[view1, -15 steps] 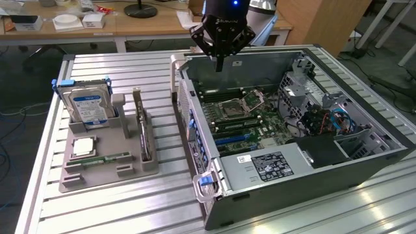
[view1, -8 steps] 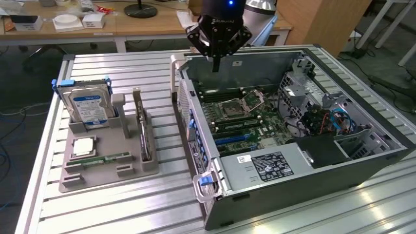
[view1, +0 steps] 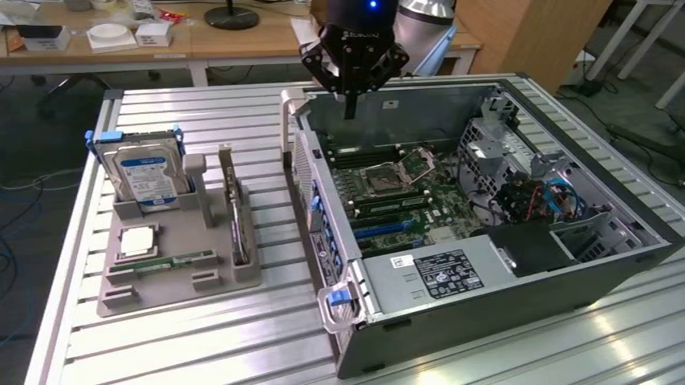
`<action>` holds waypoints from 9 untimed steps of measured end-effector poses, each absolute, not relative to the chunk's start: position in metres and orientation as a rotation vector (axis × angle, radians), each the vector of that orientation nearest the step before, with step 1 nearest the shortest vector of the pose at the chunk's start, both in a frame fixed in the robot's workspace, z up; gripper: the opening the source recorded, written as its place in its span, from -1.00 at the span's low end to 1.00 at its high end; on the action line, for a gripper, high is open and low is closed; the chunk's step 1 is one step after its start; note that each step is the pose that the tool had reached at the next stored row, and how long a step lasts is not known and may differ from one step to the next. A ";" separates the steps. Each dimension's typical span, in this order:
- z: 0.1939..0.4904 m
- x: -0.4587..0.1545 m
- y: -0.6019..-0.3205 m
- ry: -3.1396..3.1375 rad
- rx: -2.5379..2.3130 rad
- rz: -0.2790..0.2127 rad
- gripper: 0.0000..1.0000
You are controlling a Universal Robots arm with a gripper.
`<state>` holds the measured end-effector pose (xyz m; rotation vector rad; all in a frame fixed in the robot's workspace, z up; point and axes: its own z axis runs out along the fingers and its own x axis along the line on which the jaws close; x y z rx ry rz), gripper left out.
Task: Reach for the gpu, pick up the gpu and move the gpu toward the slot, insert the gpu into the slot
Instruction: 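Reach for the gpu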
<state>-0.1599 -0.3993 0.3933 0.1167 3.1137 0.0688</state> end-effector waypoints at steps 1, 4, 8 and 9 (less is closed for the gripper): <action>0.393 -0.161 -0.399 3.114 0.117 0.069 -0.80; 0.393 -0.163 -0.399 3.114 0.117 0.069 -0.80; 0.393 -0.167 -0.400 3.114 0.117 0.069 -0.80; 0.393 -0.168 -0.400 3.114 0.116 0.069 -0.80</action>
